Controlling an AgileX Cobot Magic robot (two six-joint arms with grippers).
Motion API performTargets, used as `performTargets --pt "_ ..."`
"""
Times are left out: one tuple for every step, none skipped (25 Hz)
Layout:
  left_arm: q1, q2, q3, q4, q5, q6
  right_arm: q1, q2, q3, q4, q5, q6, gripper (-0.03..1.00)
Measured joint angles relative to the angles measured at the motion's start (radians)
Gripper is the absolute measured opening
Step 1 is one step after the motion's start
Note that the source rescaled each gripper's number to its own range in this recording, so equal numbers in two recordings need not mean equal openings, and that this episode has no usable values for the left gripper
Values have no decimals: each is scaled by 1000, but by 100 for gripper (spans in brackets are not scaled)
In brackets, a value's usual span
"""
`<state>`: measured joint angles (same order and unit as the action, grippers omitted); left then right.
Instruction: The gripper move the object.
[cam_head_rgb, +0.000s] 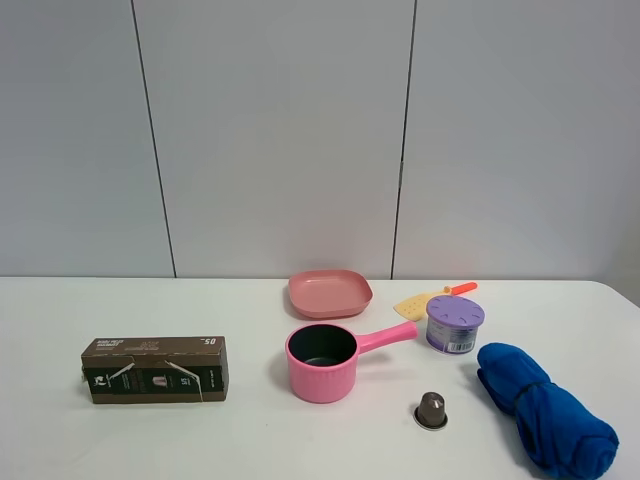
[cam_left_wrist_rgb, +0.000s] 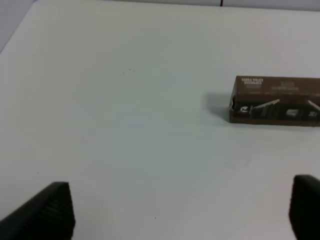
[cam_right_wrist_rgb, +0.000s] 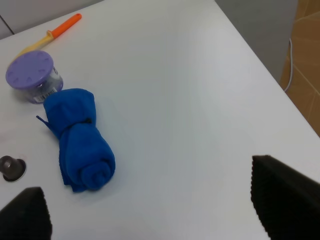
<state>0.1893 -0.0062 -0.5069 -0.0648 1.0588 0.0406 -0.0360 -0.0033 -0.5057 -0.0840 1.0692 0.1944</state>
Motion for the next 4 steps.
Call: performTargets --pt "0 0 0 0 0 0 0 0 0 0 0 0 67" --pt "0 0 0 0 0 0 0 0 0 0 0 0 67" --pt "0 0 0 0 0 0 0 0 0 0 0 0 67" --pt "0 0 0 0 0 0 0 0 0 0 0 0 67"
